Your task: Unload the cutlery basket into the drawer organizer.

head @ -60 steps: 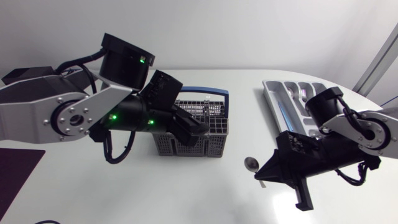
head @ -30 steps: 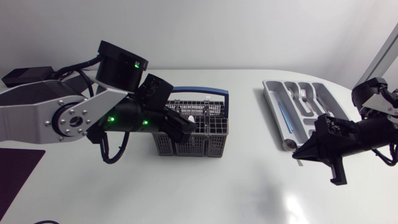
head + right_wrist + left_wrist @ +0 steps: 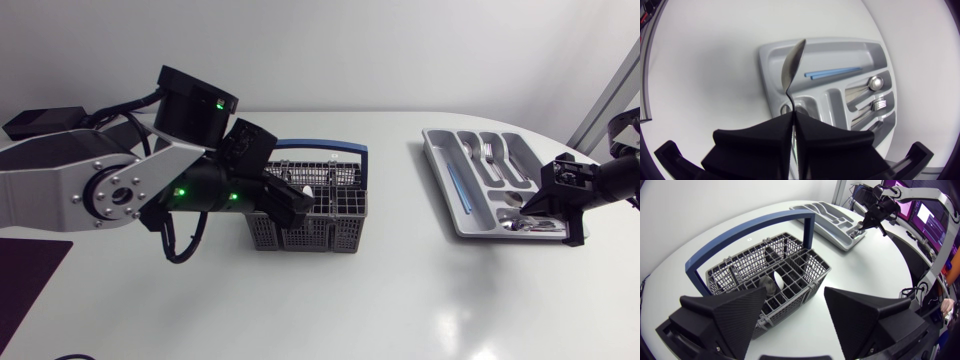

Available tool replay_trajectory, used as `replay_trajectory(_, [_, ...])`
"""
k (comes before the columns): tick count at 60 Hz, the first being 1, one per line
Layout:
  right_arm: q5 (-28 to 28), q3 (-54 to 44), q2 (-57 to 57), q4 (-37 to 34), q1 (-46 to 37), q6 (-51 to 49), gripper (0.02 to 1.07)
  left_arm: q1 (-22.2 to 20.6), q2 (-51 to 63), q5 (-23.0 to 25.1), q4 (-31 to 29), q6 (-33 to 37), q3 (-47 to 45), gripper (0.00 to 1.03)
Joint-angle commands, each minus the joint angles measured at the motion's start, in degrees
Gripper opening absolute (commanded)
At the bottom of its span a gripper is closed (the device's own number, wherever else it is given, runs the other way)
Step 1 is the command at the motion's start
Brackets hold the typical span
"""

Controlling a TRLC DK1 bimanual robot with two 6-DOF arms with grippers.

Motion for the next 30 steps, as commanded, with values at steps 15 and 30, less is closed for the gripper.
replay_trajectory(15, [7.6,3.2,9.8,11.0,-2.9,-4.8,0.07,-0.3,0.5,-1.5,0.3,-1.2,-1.1,0.83])
replay_trajectory(30, [12.5,-1.3,11.2,19.9,-3.6,-8.0,0.16,-0.6,0.3,-1.9,0.1,-2.0,-1.1,0.83])
